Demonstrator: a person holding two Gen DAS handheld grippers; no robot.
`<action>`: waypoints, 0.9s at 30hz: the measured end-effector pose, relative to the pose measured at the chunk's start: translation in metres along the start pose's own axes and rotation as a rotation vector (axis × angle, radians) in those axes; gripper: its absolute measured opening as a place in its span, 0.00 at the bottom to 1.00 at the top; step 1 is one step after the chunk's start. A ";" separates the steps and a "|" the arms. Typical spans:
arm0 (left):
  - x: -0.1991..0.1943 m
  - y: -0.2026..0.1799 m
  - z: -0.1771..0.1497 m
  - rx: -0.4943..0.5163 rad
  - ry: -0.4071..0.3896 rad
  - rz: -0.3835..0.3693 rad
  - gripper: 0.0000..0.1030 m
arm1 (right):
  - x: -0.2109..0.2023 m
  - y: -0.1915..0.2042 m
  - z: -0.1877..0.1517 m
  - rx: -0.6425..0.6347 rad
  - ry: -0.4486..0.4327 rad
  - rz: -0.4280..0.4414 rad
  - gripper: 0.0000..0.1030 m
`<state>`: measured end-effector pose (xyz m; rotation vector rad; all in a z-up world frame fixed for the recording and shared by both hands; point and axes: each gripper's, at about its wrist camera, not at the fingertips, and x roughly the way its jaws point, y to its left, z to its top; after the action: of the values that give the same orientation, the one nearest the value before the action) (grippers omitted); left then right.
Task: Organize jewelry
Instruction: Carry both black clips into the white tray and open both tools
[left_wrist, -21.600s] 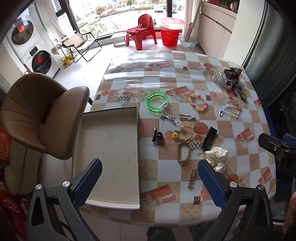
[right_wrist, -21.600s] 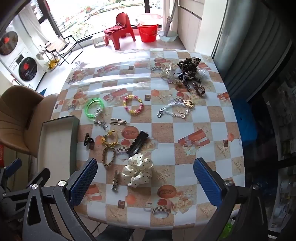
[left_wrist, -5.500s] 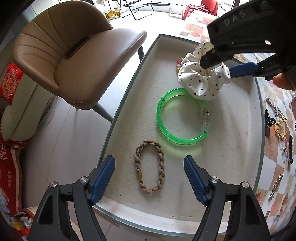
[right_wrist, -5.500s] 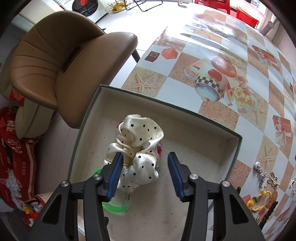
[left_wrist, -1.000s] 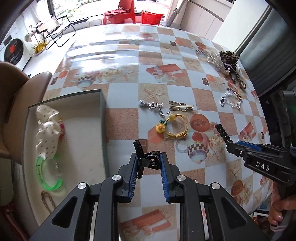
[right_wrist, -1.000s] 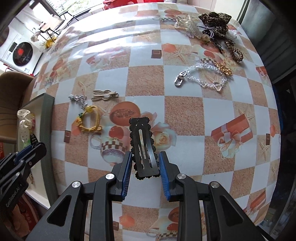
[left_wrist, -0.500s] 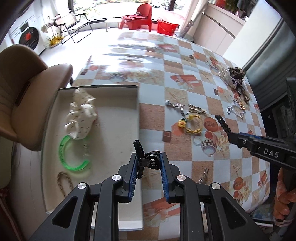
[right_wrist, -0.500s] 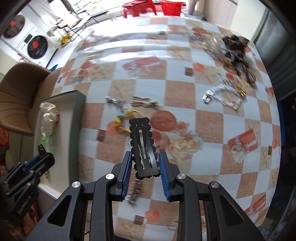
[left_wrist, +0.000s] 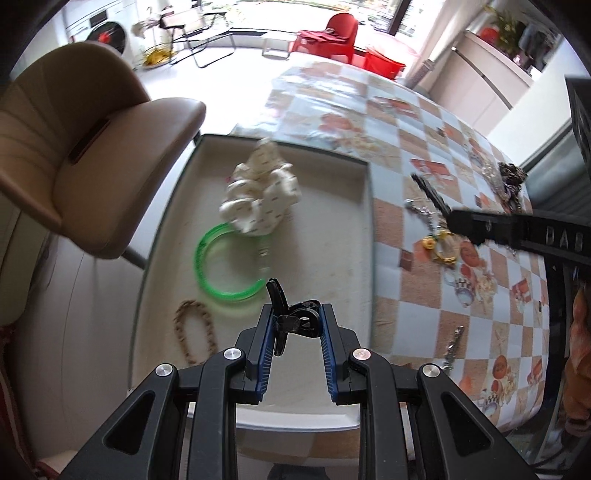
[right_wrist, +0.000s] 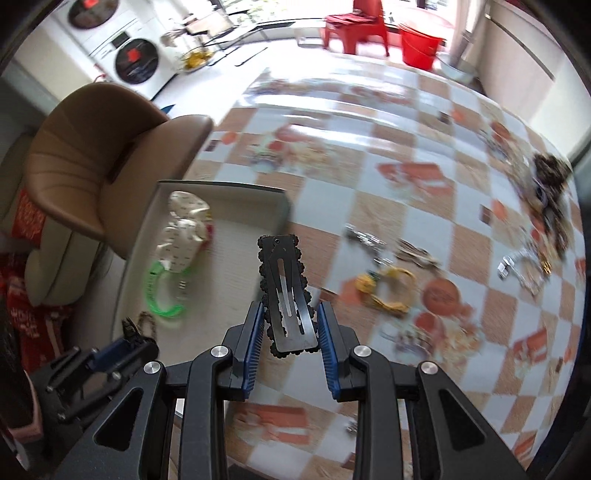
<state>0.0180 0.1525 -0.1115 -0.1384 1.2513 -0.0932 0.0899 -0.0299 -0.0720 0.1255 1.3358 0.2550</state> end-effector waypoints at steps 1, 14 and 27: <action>0.001 0.003 -0.001 -0.007 0.003 0.001 0.26 | 0.002 0.005 0.003 -0.010 0.000 0.004 0.31; 0.042 0.022 -0.011 -0.053 0.068 0.015 0.26 | 0.055 0.041 0.037 -0.101 0.056 -0.004 0.31; 0.077 0.032 -0.003 -0.080 0.076 0.084 0.26 | 0.111 0.046 0.053 -0.131 0.110 -0.021 0.31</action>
<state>0.0391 0.1729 -0.1892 -0.1527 1.3355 0.0244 0.1596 0.0451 -0.1534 -0.0128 1.4248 0.3344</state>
